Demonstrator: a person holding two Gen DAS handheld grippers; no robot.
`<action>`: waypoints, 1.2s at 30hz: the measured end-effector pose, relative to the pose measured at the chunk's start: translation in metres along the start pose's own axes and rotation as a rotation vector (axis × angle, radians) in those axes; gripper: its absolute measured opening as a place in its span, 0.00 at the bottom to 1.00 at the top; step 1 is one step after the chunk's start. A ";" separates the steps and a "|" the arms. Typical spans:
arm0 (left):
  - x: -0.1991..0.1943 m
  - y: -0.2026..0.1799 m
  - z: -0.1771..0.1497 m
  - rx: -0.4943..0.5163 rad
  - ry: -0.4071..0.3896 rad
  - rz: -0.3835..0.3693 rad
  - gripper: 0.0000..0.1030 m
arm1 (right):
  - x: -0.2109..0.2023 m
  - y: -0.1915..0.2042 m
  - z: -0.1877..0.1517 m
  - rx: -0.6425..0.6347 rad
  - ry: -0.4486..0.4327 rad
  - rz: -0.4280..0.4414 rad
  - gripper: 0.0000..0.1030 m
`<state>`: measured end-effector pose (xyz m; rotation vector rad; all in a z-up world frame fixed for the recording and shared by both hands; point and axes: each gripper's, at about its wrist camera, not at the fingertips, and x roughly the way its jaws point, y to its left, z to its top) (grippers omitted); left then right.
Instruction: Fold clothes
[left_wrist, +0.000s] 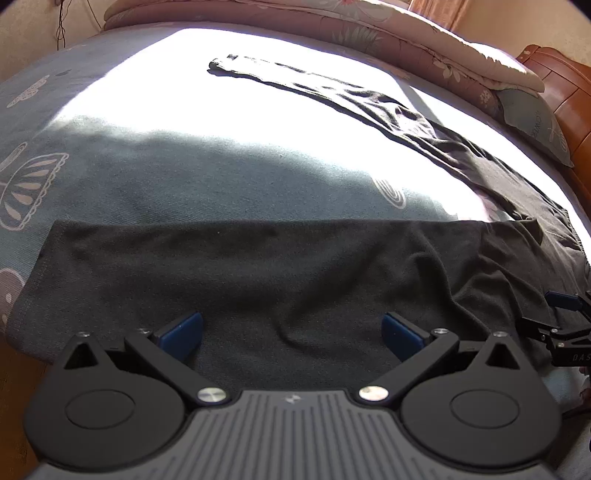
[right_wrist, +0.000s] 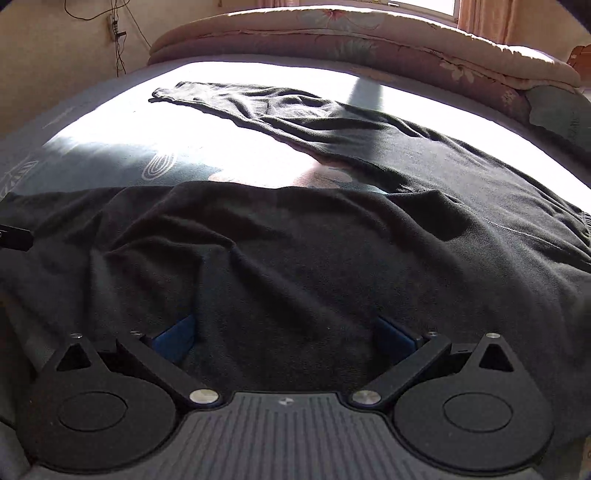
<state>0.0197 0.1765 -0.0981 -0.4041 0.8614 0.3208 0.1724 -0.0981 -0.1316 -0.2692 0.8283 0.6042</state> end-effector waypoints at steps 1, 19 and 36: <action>-0.002 -0.002 0.001 0.002 -0.005 -0.011 0.99 | 0.000 0.001 0.001 0.001 0.007 -0.006 1.00; 0.018 -0.042 0.004 0.051 0.079 -0.020 0.99 | -0.031 -0.052 -0.008 0.124 0.041 -0.149 1.00; 0.024 -0.068 -0.001 0.116 0.107 -0.071 0.99 | -0.022 -0.074 -0.022 0.204 0.063 -0.153 1.00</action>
